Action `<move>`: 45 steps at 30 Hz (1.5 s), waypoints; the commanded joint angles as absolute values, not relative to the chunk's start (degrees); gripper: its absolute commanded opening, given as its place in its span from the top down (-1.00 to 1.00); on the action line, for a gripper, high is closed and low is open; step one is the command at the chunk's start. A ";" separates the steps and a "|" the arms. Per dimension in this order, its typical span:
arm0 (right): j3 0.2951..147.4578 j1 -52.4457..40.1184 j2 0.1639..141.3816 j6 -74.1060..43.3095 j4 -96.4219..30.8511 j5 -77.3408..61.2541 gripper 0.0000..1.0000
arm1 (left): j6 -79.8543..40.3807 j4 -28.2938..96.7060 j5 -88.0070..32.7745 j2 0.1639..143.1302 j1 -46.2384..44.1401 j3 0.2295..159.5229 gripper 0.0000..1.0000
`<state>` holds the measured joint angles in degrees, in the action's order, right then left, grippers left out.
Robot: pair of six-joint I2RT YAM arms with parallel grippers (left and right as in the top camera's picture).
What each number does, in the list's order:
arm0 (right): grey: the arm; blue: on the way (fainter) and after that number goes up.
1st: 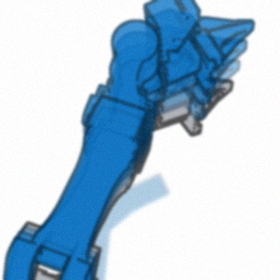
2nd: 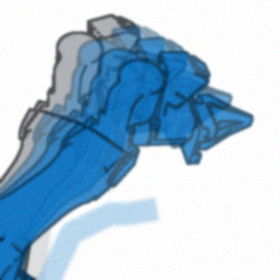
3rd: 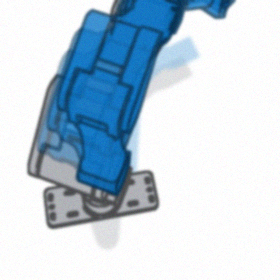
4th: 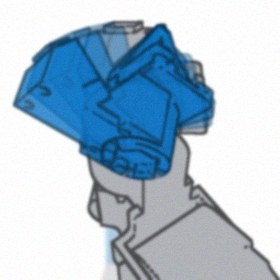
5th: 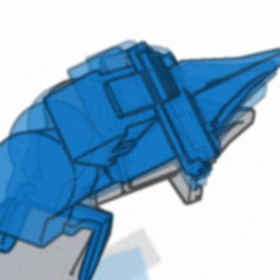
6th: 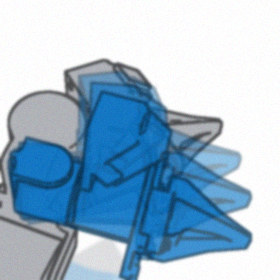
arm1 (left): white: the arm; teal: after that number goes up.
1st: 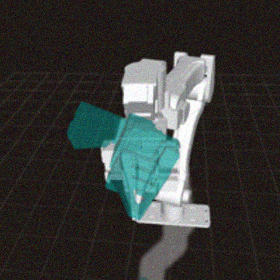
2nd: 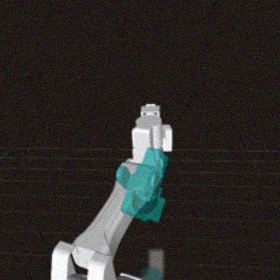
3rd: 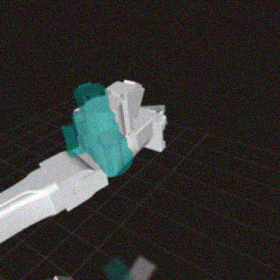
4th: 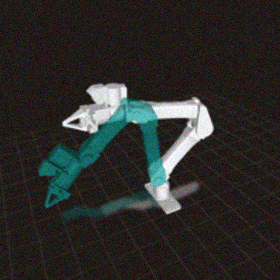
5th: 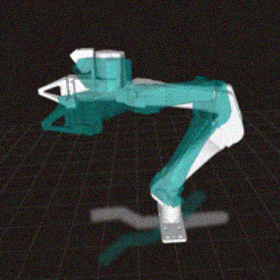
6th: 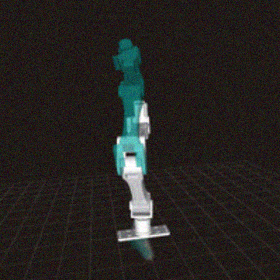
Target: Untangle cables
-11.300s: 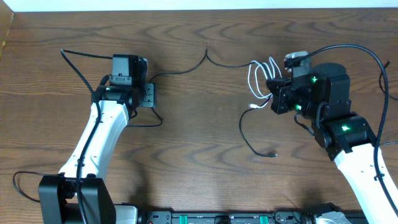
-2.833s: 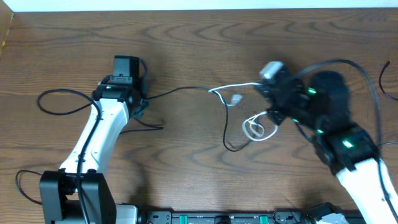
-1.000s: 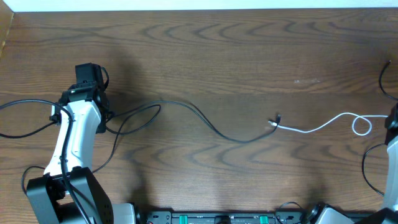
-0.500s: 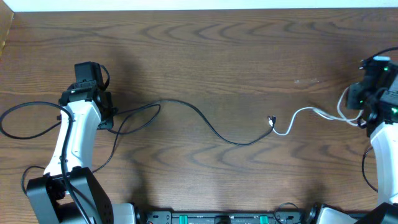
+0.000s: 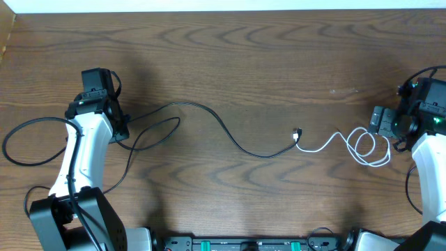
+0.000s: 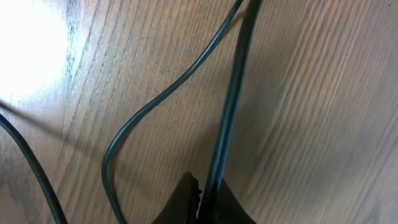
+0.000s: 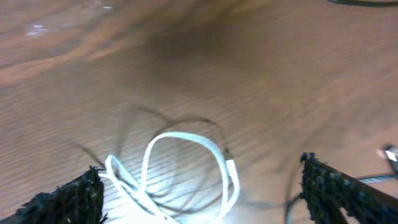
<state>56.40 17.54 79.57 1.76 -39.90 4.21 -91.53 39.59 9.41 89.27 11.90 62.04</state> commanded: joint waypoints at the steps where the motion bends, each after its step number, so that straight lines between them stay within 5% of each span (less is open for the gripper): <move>1: 56.77 17.15 79.66 0.89 -39.59 -8.21 -0.99 | -92.01 39.88 11.18 89.82 12.21 63.07 0.85; 6: 56.77 17.08 79.68 2.00 -38.87 -33.47 -0.99 | -92.01 40.21 11.16 89.84 12.21 63.07 0.85; 15: 56.75 12.45 79.75 0.38 -41.95 -51.51 -0.98 | -91.98 40.64 11.14 89.84 12.21 63.05 0.85; 32: 46.94 -4.27 79.79 -30.20 -42.87 -26.59 -0.96 | -89.60 41.54 11.16 89.84 12.21 62.96 0.85; 45: 39.07 -6.81 79.79 -38.35 -35.27 -2.68 -0.99 | -89.62 41.52 11.16 89.84 12.21 62.89 0.85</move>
